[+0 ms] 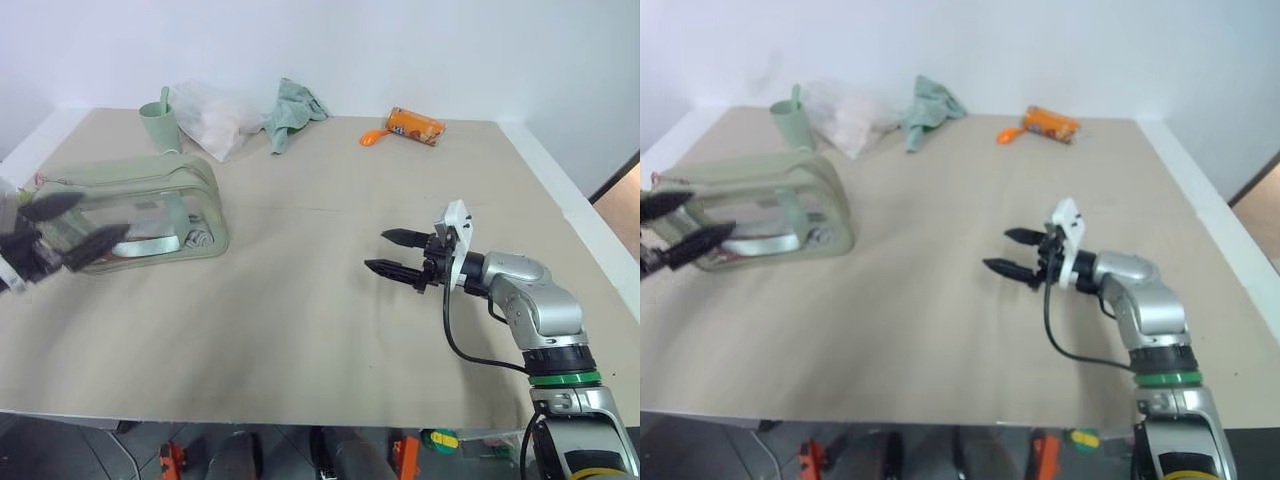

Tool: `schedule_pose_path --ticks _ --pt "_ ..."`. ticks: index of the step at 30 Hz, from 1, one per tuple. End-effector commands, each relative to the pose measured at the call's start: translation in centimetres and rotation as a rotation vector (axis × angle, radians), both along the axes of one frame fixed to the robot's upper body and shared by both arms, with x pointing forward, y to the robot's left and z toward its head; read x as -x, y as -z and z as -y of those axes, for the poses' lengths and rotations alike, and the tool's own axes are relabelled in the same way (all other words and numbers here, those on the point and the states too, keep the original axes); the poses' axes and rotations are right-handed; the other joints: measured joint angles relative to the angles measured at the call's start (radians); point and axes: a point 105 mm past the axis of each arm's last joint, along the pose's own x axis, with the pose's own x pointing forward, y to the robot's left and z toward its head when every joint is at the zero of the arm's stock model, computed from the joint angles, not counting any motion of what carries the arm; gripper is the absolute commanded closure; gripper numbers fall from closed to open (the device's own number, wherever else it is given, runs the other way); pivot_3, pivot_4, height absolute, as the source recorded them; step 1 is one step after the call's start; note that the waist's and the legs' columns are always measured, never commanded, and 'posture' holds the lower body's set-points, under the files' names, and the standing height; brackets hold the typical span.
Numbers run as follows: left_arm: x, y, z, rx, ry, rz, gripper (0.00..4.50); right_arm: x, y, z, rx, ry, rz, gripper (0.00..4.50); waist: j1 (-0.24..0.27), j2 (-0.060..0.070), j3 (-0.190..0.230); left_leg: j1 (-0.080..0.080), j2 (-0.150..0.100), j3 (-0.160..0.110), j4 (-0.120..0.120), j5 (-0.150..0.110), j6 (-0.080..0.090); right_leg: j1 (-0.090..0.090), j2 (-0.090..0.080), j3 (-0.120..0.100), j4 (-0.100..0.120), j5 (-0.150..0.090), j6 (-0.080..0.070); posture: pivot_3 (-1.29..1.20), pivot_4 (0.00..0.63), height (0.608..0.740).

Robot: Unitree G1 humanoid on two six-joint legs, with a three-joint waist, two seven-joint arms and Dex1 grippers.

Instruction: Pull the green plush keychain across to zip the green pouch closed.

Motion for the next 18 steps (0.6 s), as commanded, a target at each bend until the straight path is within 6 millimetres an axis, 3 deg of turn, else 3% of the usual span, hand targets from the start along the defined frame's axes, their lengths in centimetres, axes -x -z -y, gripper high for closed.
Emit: schedule_pose_path --ticks 1,6,13,18 --pt "-1.5 -1.5 -0.9 -0.161 -0.006 0.053 0.18 1.0 -1.3 -1.0 -0.038 -0.032 0.035 0.13 0.000 0.001 0.000 0.000 0.000 0.000 -0.001 0.000 0.000 0.000 0.000 0.000 0.000 0.000 0.000 0.00 0.150 0.737" --pt "-4.7 -1.5 -1.8 -0.278 0.012 0.051 0.18 4.0 -2.2 -3.4 -0.074 -0.135 0.040 0.13 -0.001 0.002 0.000 0.000 0.001 0.000 -0.002 0.000 0.000 -0.001 0.001 0.000 0.001 -0.001 -0.001 0.00 0.150 0.737" --pt "-7.7 -0.2 -1.5 -0.329 0.073 -0.012 0.18 6.1 -8.0 -5.4 -0.244 -0.191 0.184 0.13 -0.002 0.001 0.000 -0.005 0.001 0.001 0.001 0.000 -0.002 -0.005 0.001 0.000 0.005 0.000 0.001 0.00 0.150 0.737" --pt "-8.2 0.0 -0.3 -0.332 0.144 -0.046 0.18 6.8 -8.1 -5.9 -0.235 -0.207 0.185 0.13 0.000 -0.001 -0.001 -0.005 0.000 0.000 0.002 0.000 -0.002 -0.005 0.000 0.000 0.005 0.000 0.001 0.00 0.150 0.737"
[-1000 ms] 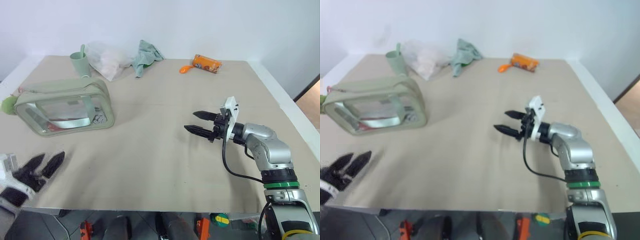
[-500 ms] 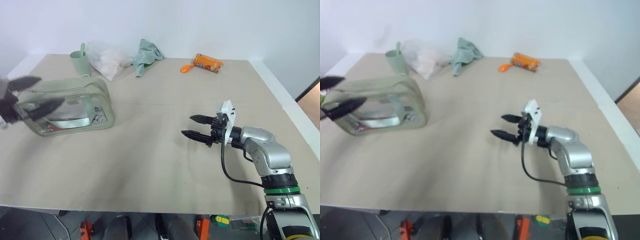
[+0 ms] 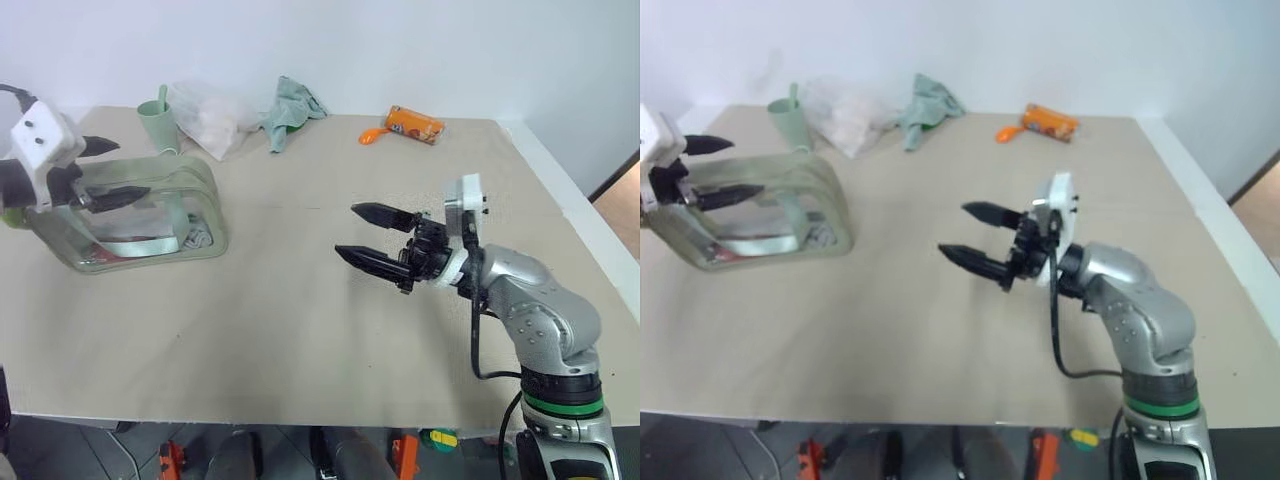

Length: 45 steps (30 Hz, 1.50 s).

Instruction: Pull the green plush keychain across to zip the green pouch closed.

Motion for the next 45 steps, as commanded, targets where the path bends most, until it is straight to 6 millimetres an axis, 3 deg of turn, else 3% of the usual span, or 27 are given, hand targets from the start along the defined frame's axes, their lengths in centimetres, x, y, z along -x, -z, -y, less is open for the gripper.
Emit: schedule_pose_path --ticks 1,5,11,16,20,29,32,41,43,45 --pt "-0.1 -0.5 0.6 -0.029 0.038 -0.004 0.18 0.8 -0.8 -0.2 0.003 -0.015 0.040 0.13 0.000 0.000 0.000 0.000 0.000 0.000 0.001 0.000 0.000 0.000 0.000 0.000 0.000 0.000 0.000 0.00 0.150 0.737" --pt "0.0 -1.6 1.5 0.000 0.085 -0.003 0.18 0.5 -0.6 -0.3 0.009 -0.012 0.038 0.13 0.000 0.000 0.000 0.000 0.000 0.000 0.002 0.000 0.000 0.000 0.000 0.000 0.001 0.000 0.000 0.00 0.150 0.737" --pt "0.4 -3.8 1.1 0.059 0.107 0.017 0.18 0.2 -0.2 -0.8 0.025 -0.027 0.037 0.13 -0.001 0.000 0.000 -0.004 0.001 -0.001 0.008 0.000 0.000 0.000 0.001 -0.004 0.002 0.001 0.001 0.00 0.150 0.737" --pt "1.5 -2.9 0.6 0.057 0.123 -0.069 0.18 0.0 0.1 -0.8 0.028 -0.030 0.032 0.13 -0.004 0.000 0.000 -0.005 0.002 -0.002 0.011 -0.001 0.001 -0.001 0.001 -0.003 0.003 0.002 0.001 0.00 0.150 0.737" --pt "2.0 -1.1 0.2 0.030 0.121 -0.156 0.18 -0.1 0.2 -0.9 0.032 -0.033 0.031 0.13 -0.002 0.000 0.000 -0.005 0.002 -0.002 0.011 -0.001 0.001 -0.001 0.001 -0.004 0.003 0.002 0.001 0.00 0.150 0.737" --pt "1.7 1.9 0.5 -0.064 0.111 -0.216 0.18 -0.1 0.1 -0.9 0.033 -0.032 0.040 0.13 -0.001 0.000 0.000 -0.007 0.002 -0.002 0.014 -0.001 0.001 -0.001 0.001 -0.005 0.004 0.003 0.001 0.00 0.150 0.737" --pt "1.3 2.0 0.9 -0.056 0.125 -0.206 0.98 0.0 0.0 -0.9 0.031 -0.029 0.045 0.13 -0.001 0.000 0.000 -0.007 0.002 -0.002 0.014 -0.001 0.001 -0.001 0.001 -0.005 0.004 0.003 0.001 0.00 0.150 0.737" --pt "0.4 1.9 2.4 -0.038 0.166 -0.180 4.03 0.0 -0.3 -0.5 0.035 -0.011 0.057 0.13 0.000 0.000 0.000 -0.007 0.001 -0.002 0.015 -0.001 0.001 -0.001 0.000 -0.005 0.004 0.003 0.002 0.00 0.150 0.737" --pt "0.3 2.0 2.9 -0.038 0.175 -0.176 4.49 0.0 -0.4 -0.5 0.033 -0.009 0.059 0.13 0.001 0.000 0.000 -0.007 0.001 -0.002 0.015 -0.001 0.001 0.000 0.000 -0.005 0.004 0.003 0.002 0.00 0.150 0.737" --pt "0.3 2.1 3.6 -0.041 0.198 -0.170 4.49 0.0 -0.5 -0.4 0.033 -0.006 0.062 0.13 0.002 0.000 0.000 -0.008 0.001 -0.002 0.015 0.000 0.001 0.000 0.000 -0.005 0.004 0.004 0.002 0.00 0.150 0.737"
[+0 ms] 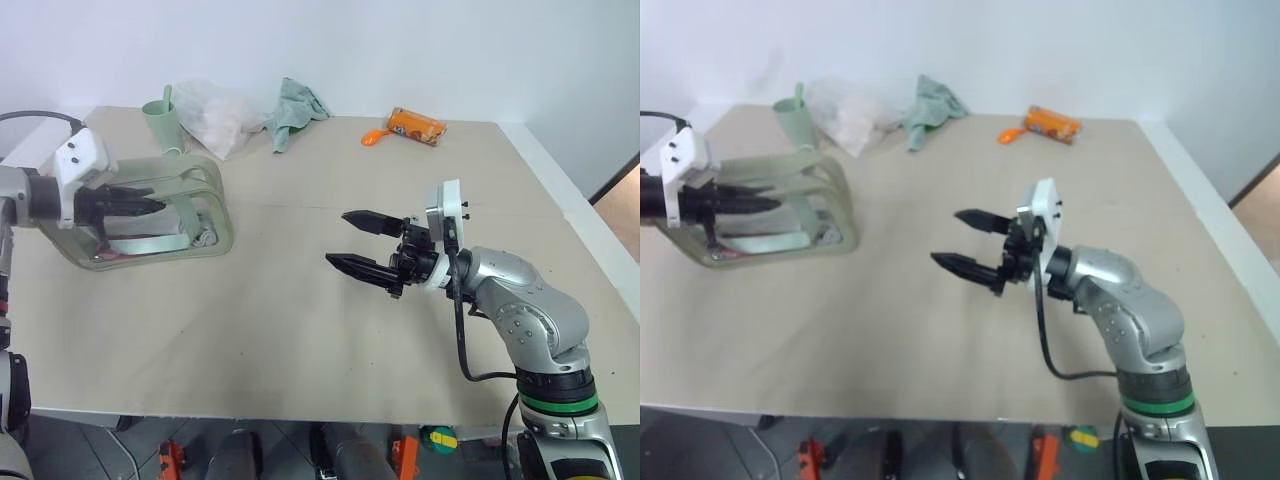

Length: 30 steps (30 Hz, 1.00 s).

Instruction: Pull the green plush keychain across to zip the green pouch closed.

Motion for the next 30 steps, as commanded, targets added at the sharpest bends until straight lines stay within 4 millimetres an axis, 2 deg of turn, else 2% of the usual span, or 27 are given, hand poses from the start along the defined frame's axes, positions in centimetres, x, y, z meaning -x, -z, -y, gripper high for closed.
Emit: schedule_pose_path --ticks 1,4,8,11,17,21,24,27,30 --pt "-0.1 -1.2 1.7 -0.009 0.056 0.056 4.49 0.6 -1.7 0.2 -0.015 -0.006 0.075 0.13 0.005 0.000 0.000 0.000 0.000 0.000 0.000 0.000 0.000 0.000 0.000 0.000 0.000 0.000 0.000 0.00 0.150 0.737" --pt "0.1 -1.7 3.9 0.010 0.118 0.080 4.49 0.5 -1.9 0.7 -0.001 0.011 0.090 0.13 0.017 0.000 0.000 -0.001 -0.001 0.000 0.001 0.000 0.000 0.000 -0.001 -0.001 0.000 0.000 0.001 0.00 0.150 0.737" --pt "1.0 -2.1 7.2 0.033 0.218 0.093 4.49 0.1 -3.1 2.6 0.014 0.060 0.120 0.13 0.023 0.000 0.000 -0.005 -0.002 -0.001 0.006 0.000 0.001 -0.001 -0.002 -0.001 0.000 0.001 0.002 0.00 0.150 0.737" --pt "2.3 -2.2 10.3 0.072 0.316 0.085 4.49 1.1 -4.3 4.2 0.030 0.050 0.138 0.13 0.023 0.000 0.000 -0.005 -0.002 -0.002 0.008 -0.002 0.003 -0.001 -0.003 0.001 0.000 0.002 0.002 0.00 0.150 0.737" --pt "3.5 -0.6 13.8 0.082 0.403 0.039 4.49 2.3 -5.4 5.8 0.054 0.048 0.148 0.13 0.020 0.001 0.000 -0.005 -0.002 -0.004 0.008 -0.002 0.004 0.000 0.000 0.001 0.000 0.002 0.003 0.00 0.150 0.737" --pt "3.7 0.0 15.2 0.116 0.430 0.013 4.49 2.6 -5.4 5.4 0.073 0.039 0.146 0.13 0.020 0.001 0.000 -0.004 -0.001 -0.007 0.008 0.000 0.004 0.000 0.002 0.000 0.000 0.004 0.004 0.00 0.150 0.737" --pt "3.7 0.1 15.5 0.135 0.438 -0.006 4.49 2.7 -5.0 4.7 0.096 0.021 0.146 0.13 0.020 0.001 0.000 -0.004 -0.001 -0.007 0.008 0.002 0.006 0.000 0.002 -0.001 0.000 0.006 0.003 0.00 0.150 0.737" --pt "3.4 0.1 15.2 0.173 0.425 -0.048 4.49 3.6 -3.7 2.5 0.127 -0.061 0.124 0.13 0.020 0.002 0.000 -0.004 -0.001 -0.008 0.008 0.003 0.006 0.001 0.001 -0.001 0.000 0.006 0.004 0.00 0.150 0.737" --pt "3.4 0.1 15.2 0.171 0.437 -0.051 4.49 3.7 -3.0 1.7 0.145 -0.077 0.111 0.13 0.020 0.002 0.000 -0.004 -0.001 -0.008 0.008 0.003 0.007 0.001 0.001 -0.001 0.000 0.007 0.004 0.00 0.150 0.737"
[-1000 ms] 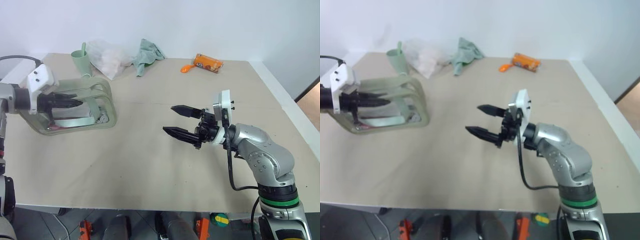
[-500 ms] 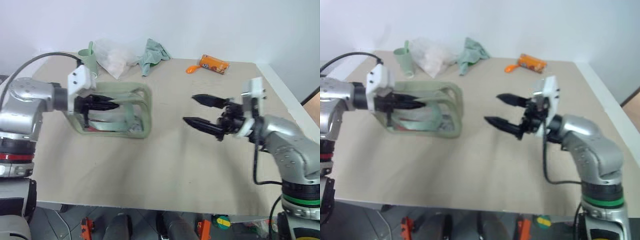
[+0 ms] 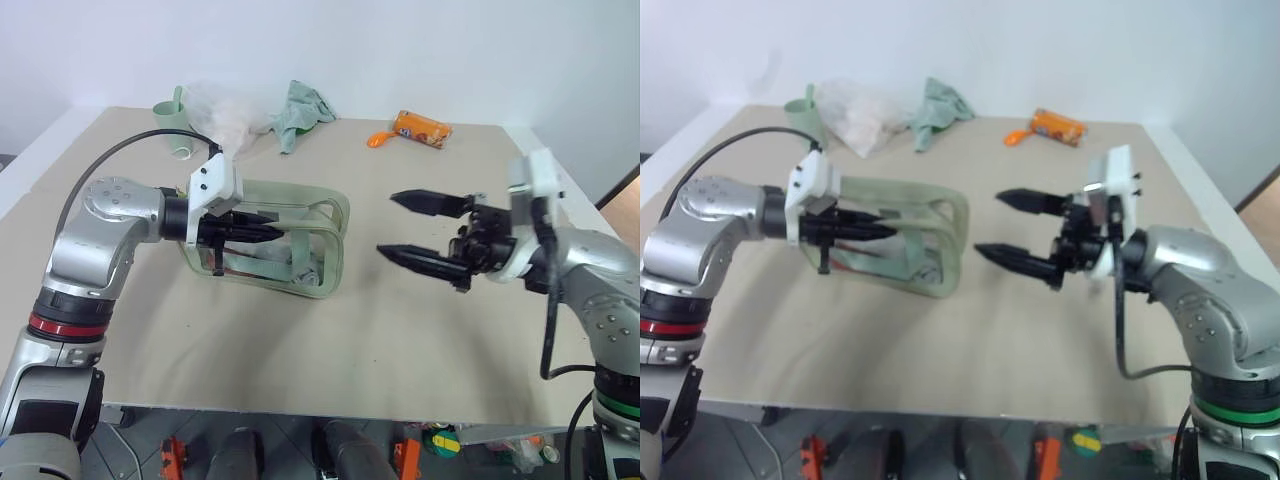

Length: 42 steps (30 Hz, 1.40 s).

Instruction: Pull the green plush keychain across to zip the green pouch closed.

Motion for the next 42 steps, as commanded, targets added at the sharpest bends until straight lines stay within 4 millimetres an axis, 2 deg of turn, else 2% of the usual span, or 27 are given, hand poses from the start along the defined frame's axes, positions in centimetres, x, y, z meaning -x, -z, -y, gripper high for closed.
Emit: schedule_pose_path --ticks 1,6,9,17,24,30,31,34,40,42 --pt "0.2 -1.2 0.3 0.017 0.047 0.039 4.49 0.6 0.0 -0.9 0.016 -0.026 0.026 0.13 0.000 0.000 0.000 0.000 0.000 0.000 0.000 0.000 0.000 0.000 0.000 0.000 0.000 0.000 0.000 0.00 0.150 0.737" --pt "-1.7 -2.2 -0.2 0.029 0.019 0.066 4.49 0.5 0.4 -1.4 0.021 -0.043 0.014 0.13 0.001 0.000 0.000 -0.001 -0.002 0.000 0.002 0.000 0.000 0.001 -0.001 -0.001 0.000 0.000 0.000 0.00 0.150 0.737" --pt "-2.2 -2.6 0.2 0.034 0.043 0.062 4.49 0.4 0.5 -1.4 0.022 -0.042 0.013 0.13 0.001 0.000 0.000 -0.001 -0.003 0.000 0.002 0.000 0.001 0.001 -0.001 0.000 0.000 0.000 0.001 0.00 0.150 0.737" --pt "-0.2 -2.1 2.9 0.012 0.211 0.007 4.49 0.1 0.4 -0.5 0.034 0.014 0.031 0.13 0.002 0.000 0.000 -0.002 -0.003 -0.001 0.002 0.000 0.001 0.001 -0.001 0.000 0.000 0.000 0.001 0.00 0.150 0.737" --pt "0.2 -1.7 3.5 -0.002 0.217 -0.014 4.49 -0.6 -0.5 1.1 0.053 0.077 0.073 0.13 0.002 0.000 0.000 -0.002 -0.003 -0.001 0.003 0.000 0.001 0.001 -0.001 0.000 0.000 0.000 0.001 0.00 0.150 0.737" --pt "0.3 -1.2 3.7 -0.007 0.211 -0.027 4.49 -1.1 -0.3 0.6 0.068 0.081 0.096 0.13 0.002 0.001 0.000 -0.002 -0.003 -0.002 0.003 0.000 0.001 0.001 -0.001 -0.001 0.000 0.000 0.001 0.00 0.150 0.737" --pt "0.3 -1.3 3.7 0.000 0.205 -0.030 3.75 -1.2 0.0 0.4 0.082 0.082 0.096 0.13 0.002 0.001 0.000 -0.002 -0.003 -0.002 0.003 0.000 0.001 0.001 -0.001 -0.001 0.000 0.000 0.001 0.00 0.150 0.737" --pt "0.2 -1.4 3.7 0.012 0.194 -0.039 2.82 -1.6 0.7 0.1 0.112 0.088 0.097 0.13 0.001 0.001 0.000 -0.002 -0.003 -0.002 0.003 0.000 0.001 0.001 -0.001 -0.001 0.000 0.000 0.001 0.00 0.150 0.737" --pt "-0.7 -1.9 3.8 0.048 0.139 -0.008 0.70 -1.9 1.6 0.0 0.156 0.096 0.099 0.13 0.001 0.001 0.000 -0.002 -0.003 -0.002 0.003 0.000 0.001 0.001 -0.001 -0.001 0.000 0.001 0.001 0.00 0.150 0.737" --pt "-1.3 -2.9 3.7 0.102 0.104 -0.005 0.70 -1.9 1.7 0.0 0.161 0.097 0.099 0.13 0.002 0.001 0.000 -0.002 -0.003 -0.002 0.003 0.000 0.001 0.001 -0.001 -0.001 0.000 0.001 0.001 0.00 0.150 0.737"
